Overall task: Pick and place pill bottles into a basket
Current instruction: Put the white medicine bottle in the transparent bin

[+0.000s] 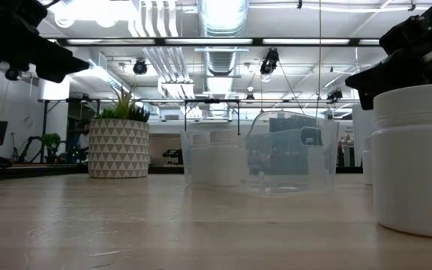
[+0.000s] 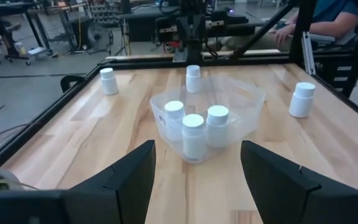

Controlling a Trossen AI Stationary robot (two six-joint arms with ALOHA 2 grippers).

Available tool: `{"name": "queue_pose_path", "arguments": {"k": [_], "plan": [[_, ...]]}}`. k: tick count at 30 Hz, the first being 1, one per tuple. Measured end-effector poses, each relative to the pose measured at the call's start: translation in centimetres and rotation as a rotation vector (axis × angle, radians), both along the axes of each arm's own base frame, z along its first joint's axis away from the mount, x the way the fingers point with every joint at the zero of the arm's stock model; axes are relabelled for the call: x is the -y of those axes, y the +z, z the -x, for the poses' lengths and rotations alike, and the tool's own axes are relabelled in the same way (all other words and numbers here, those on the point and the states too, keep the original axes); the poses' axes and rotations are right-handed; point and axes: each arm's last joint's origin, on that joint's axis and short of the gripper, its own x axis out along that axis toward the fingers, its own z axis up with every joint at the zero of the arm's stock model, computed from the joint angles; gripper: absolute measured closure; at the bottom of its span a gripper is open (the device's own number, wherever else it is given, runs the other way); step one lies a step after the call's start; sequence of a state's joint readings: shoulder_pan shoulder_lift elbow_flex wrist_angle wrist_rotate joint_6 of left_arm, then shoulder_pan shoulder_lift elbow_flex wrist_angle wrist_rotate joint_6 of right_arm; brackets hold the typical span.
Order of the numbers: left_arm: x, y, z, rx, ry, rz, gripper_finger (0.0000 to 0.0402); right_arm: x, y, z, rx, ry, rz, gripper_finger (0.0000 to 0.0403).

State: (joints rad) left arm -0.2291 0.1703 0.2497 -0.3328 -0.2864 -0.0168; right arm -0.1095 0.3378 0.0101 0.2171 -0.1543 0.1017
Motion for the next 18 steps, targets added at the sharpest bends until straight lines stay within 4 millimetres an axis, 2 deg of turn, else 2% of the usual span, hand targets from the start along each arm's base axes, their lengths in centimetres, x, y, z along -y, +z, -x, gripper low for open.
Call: {"name": "queue_pose_path", "arguments": {"k": [11,18], "plan": [[0.0,-0.2,0.5,0.052,-0.053,0.022,0.0183,0.0,0.0,0.0,-0.002,0.001,0.000,0.0390],[0.0,-1.5,0.7,0.078,-0.046,0.035,0.0183,0.0,0.0,0.0,-0.002,0.001,0.000,0.0390]]}}
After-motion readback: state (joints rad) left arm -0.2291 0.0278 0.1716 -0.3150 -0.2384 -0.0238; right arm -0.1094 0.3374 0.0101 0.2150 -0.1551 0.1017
